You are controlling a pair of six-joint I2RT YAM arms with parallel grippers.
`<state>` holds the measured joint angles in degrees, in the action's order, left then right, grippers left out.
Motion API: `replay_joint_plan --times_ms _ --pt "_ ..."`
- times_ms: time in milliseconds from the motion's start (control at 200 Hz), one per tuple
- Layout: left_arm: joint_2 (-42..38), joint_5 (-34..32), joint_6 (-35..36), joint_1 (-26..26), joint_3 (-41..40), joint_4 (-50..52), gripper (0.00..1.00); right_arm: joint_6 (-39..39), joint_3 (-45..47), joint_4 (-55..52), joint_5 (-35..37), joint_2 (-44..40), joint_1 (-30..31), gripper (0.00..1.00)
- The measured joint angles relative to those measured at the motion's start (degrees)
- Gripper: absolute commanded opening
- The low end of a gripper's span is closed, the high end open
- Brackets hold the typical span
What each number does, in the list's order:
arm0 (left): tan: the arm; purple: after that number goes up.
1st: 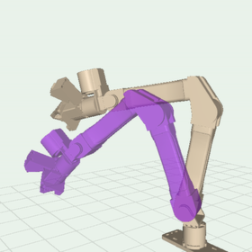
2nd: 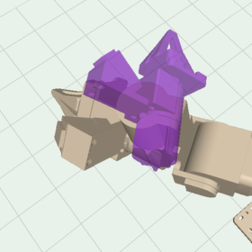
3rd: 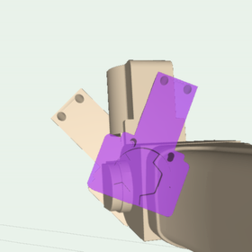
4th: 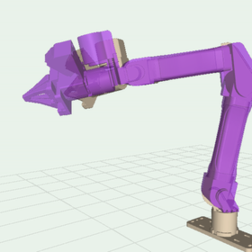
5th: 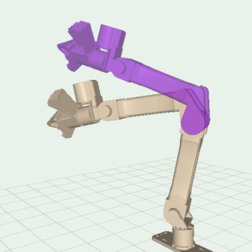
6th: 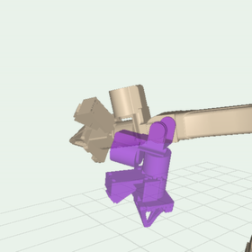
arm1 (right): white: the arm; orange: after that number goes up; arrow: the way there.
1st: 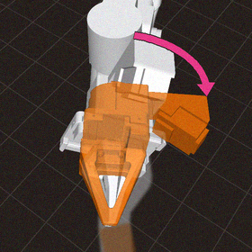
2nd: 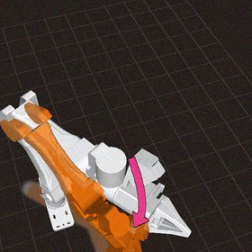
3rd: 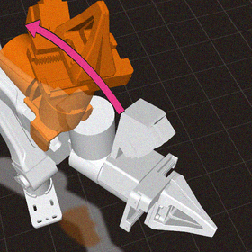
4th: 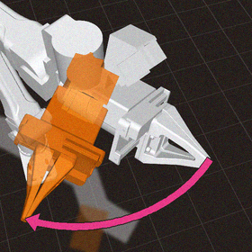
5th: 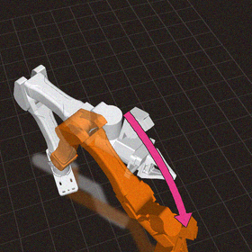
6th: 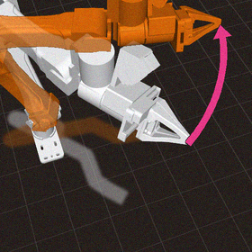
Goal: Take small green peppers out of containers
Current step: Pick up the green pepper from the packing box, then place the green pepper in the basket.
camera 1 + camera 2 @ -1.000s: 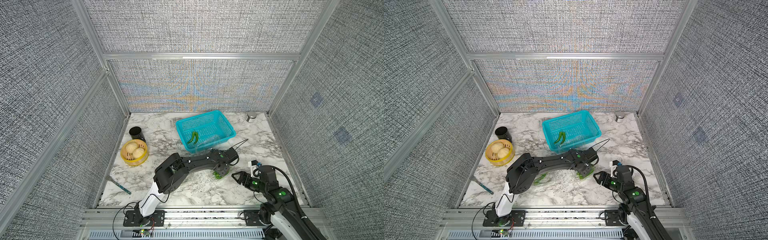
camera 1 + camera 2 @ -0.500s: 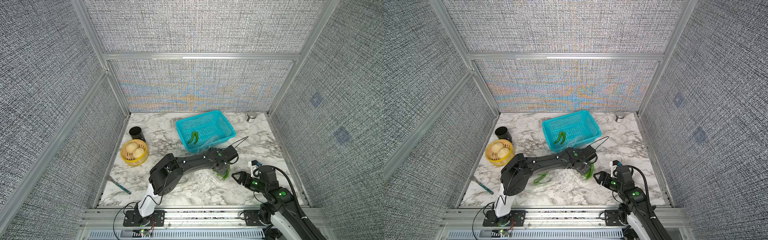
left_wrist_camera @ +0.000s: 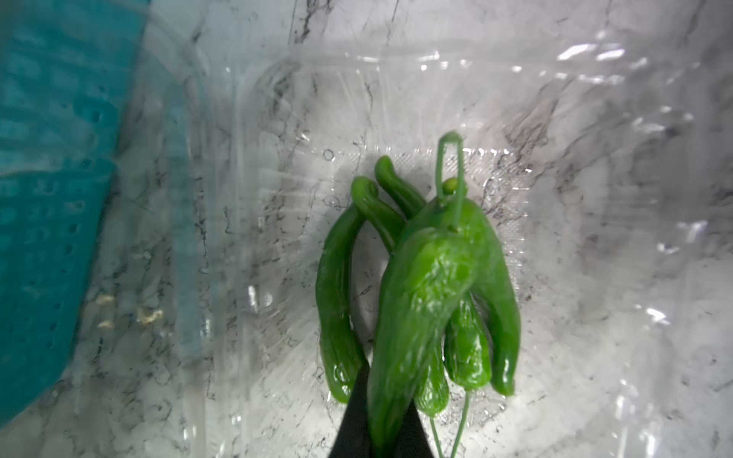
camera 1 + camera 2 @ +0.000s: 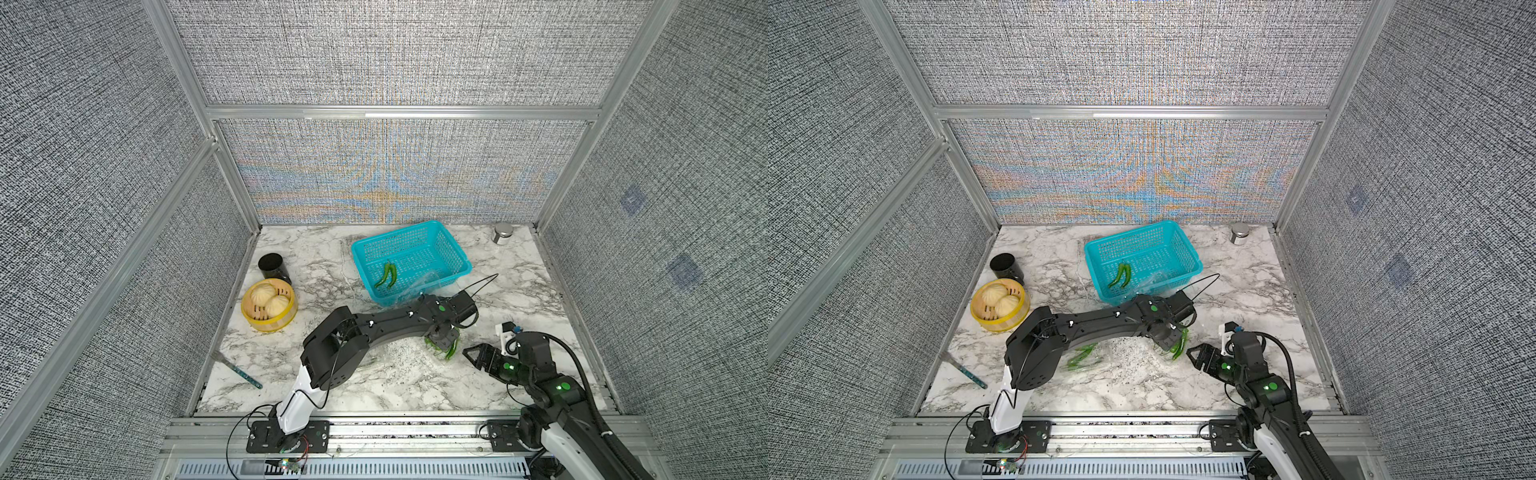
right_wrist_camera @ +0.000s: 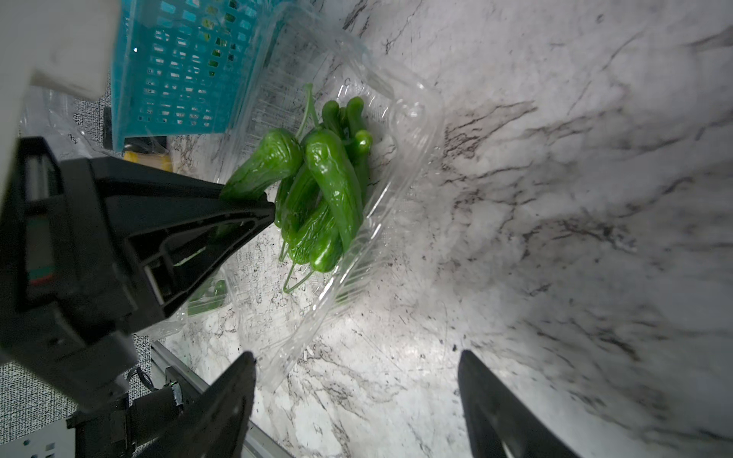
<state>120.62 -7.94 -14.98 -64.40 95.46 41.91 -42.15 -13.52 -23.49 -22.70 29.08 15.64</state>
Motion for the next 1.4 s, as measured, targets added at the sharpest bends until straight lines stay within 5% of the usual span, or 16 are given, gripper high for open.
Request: replay_joint_plan --times_ms 756,1126,1396 --pt "-15.1 -4.5 -0.1 1.0 1.3 1.1 0.0 0.0 -1.6 -0.9 1.2 -6.3 0.0 0.81" --pt "-18.4 -4.5 1.2 20.8 6.2 -3.2 0.0 -0.2 -1.5 0.0 1.2 -1.4 0.0 0.81" --pt "-9.0 2.5 0.8 29.2 8.8 -8.3 0.0 -0.2 -0.6 1.1 0.8 -1.6 0.0 0.81"
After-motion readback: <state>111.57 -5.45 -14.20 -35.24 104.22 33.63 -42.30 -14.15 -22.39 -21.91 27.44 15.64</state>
